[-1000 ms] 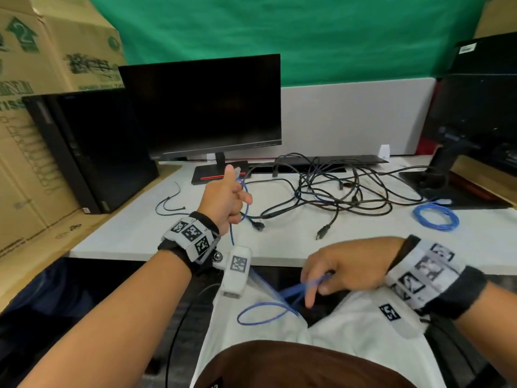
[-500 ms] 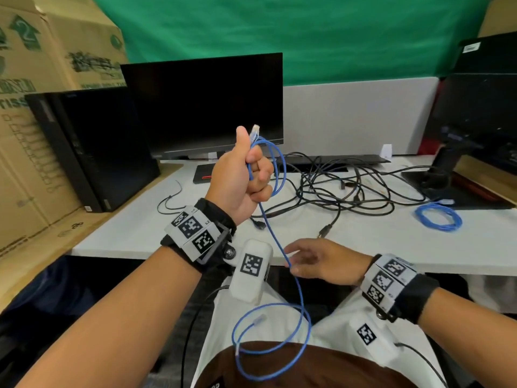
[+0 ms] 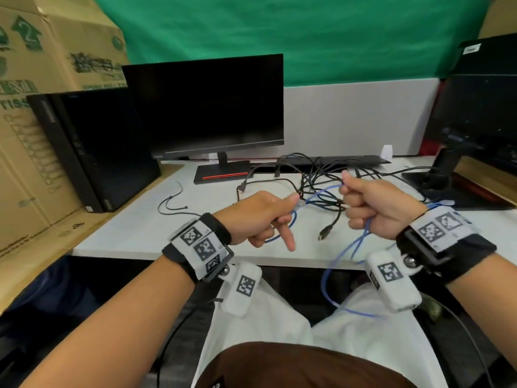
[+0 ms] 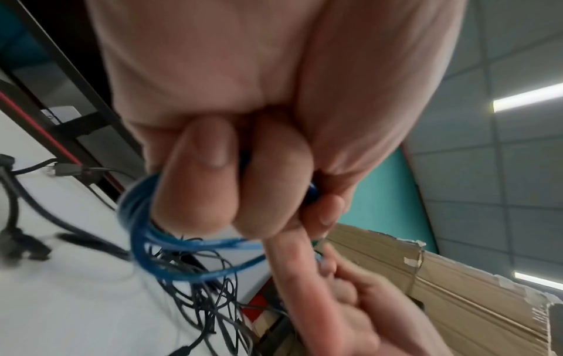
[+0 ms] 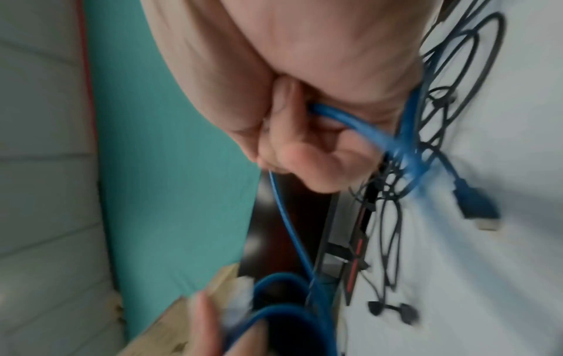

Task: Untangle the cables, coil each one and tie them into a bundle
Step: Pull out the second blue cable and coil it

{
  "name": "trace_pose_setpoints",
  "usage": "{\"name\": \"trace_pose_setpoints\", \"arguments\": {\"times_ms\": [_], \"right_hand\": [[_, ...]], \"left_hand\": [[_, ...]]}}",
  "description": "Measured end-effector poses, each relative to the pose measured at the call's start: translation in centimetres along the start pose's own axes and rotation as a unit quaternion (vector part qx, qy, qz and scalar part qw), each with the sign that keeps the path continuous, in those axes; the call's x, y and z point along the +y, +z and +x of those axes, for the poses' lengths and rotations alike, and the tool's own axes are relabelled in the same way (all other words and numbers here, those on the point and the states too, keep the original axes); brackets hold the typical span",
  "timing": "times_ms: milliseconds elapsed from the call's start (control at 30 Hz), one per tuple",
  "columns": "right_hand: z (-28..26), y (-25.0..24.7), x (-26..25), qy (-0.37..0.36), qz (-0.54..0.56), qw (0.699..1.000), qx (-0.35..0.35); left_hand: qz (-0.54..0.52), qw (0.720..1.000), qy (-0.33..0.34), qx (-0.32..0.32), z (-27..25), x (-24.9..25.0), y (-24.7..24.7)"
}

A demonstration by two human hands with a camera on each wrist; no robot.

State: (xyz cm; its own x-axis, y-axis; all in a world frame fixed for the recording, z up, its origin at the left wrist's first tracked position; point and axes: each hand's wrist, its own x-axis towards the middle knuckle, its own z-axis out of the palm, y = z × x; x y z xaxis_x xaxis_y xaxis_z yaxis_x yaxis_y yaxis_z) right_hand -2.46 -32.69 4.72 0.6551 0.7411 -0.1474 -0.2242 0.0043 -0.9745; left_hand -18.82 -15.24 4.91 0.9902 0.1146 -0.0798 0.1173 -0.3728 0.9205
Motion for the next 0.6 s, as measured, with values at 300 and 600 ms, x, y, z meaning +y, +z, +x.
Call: {"name": "trace_pose_setpoints", "arguments": {"times_ms": [300, 600], "right_hand": [[-3.8, 4.6, 0.9, -0.107, -0.133, 0.958, -0.232], [-3.4, 6.4, 4.6, -0.128, -0.388, 0.891, -0.198]], "left_hand": [[-0.287, 0.949, -0.030, 0.128, 1.8, -0.3, 0.7], [-0.360, 0.927, 0.043, 0.095, 1.1, 1.7, 1.2]]}}
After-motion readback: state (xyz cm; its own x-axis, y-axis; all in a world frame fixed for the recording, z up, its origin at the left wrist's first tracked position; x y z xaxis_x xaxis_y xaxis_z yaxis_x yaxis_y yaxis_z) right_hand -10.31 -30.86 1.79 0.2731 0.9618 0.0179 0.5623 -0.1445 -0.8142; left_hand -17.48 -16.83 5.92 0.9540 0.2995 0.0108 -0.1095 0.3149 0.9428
